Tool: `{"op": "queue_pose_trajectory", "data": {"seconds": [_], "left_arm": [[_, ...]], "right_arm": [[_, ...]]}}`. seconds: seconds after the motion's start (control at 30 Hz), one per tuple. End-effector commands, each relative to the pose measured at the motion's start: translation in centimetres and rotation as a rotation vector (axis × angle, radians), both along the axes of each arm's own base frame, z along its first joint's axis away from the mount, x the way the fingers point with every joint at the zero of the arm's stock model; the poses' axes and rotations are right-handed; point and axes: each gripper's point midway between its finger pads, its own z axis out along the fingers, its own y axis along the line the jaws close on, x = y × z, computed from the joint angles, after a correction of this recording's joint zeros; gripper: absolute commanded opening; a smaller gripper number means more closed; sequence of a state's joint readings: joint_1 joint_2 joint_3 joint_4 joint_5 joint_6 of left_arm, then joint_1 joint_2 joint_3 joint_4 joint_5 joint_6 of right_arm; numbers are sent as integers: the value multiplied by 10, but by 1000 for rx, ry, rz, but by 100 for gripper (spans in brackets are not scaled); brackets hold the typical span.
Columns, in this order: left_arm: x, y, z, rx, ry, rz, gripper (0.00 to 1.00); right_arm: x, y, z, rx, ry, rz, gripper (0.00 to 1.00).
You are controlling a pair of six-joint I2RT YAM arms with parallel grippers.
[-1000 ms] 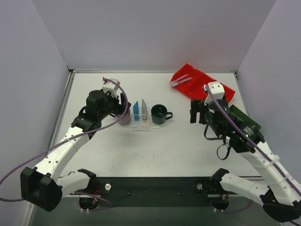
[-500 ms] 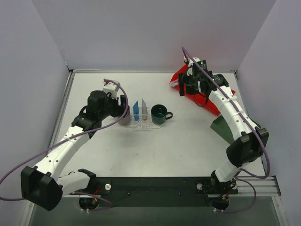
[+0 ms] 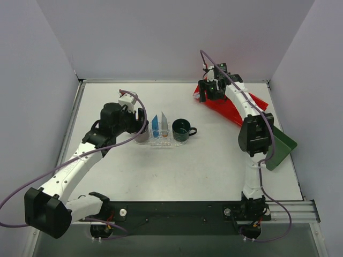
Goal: Prepare toiletry sets of a toothbrush and toothpaste on the tray
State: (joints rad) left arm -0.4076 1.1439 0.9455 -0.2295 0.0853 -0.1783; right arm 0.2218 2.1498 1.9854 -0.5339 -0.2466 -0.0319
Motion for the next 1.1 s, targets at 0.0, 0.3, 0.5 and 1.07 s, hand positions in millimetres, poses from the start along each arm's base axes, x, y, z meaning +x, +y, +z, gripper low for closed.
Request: {"op": "queue_pose_trajectory", "data": {"seconds": [0.0, 0.3, 0.5, 1.07], "left_arm": [[7, -5, 22, -35, -48, -9, 76], [9, -10, 14, -41, -17, -20, 76], [9, -13, 13, -51, -10, -29, 76], [9, -14, 11, -54, -3, -34, 76]], "right_arm": [[30, 16, 8, 83, -73, 62, 61], [67, 30, -17, 141, -165, 77, 59], [83, 32, -29, 152, -198, 47, 61], [97, 32, -58, 152, -197, 14, 53]]}}
